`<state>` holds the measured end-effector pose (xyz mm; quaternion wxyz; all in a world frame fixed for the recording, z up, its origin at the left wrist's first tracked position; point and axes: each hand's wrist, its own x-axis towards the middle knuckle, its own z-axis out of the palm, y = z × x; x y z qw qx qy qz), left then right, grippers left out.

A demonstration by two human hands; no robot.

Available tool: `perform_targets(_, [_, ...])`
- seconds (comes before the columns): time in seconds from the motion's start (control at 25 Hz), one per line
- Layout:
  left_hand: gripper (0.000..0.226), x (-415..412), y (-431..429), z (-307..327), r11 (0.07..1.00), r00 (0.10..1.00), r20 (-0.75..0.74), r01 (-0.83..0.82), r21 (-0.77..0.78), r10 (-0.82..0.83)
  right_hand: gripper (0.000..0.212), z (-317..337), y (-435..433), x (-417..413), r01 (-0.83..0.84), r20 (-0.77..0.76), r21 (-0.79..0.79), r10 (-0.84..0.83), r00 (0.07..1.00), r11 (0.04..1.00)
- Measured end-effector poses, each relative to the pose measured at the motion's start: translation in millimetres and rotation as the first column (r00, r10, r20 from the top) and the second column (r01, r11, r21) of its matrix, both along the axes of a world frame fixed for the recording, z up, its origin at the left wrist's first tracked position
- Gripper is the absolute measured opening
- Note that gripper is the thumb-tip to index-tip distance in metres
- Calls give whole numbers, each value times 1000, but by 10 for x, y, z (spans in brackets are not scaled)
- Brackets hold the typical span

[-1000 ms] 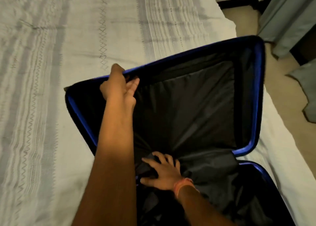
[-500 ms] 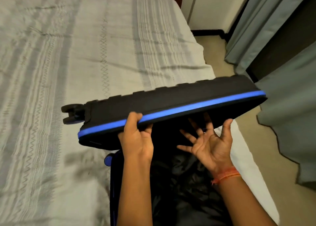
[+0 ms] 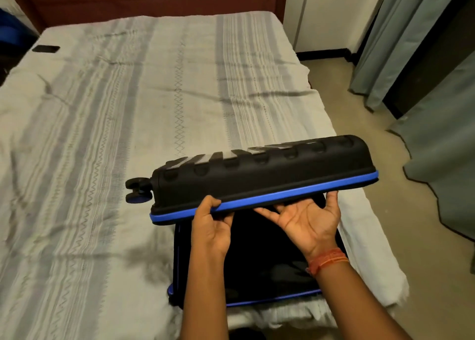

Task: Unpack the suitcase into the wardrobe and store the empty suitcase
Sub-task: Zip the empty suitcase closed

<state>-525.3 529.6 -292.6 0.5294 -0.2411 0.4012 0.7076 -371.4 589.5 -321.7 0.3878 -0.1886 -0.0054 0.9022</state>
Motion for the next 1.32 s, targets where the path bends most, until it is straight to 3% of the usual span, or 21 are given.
perform_targets(0.16, [13, 219, -476, -248, 999, 1000, -9, 5, -50, -6, 89, -216, -496, 309, 2, 39, -52, 0, 999, 999])
perform_targets(0.44, [13, 517, -1037, -1048, 975, 992, 121, -13, -223, 41, 97, -786, -1094, 539, 154, 359, -383, -7, 933, 911])
perform_targets(0.64, [7, 607, -1253, -1438, 953, 983, 173, -10, -302, 65, 84, -1138, -1243, 425, 272, 587, -498, 88, 805, 824])
perform_targets(1.0, [17, 577, -1347, -1886, 908, 971, 222, 12, -420, 90, 44, -1590, -1239, 433, 297, 696, -505, 179, 695, 810])
perform_targets(1.12, [15, 597, -1376, -2047, 889, 978, 205, 67, -454, 31, 18, -1740, -1201, 495, 286, 705, -517, 212, 677, 807])
perform_targets(1.32, [37, 594, -1393, -2145, 845, 990, 128, 117, -522, -58, 13, -1919, -1168, 545, 252, 755, -519, 299, 584, 816])
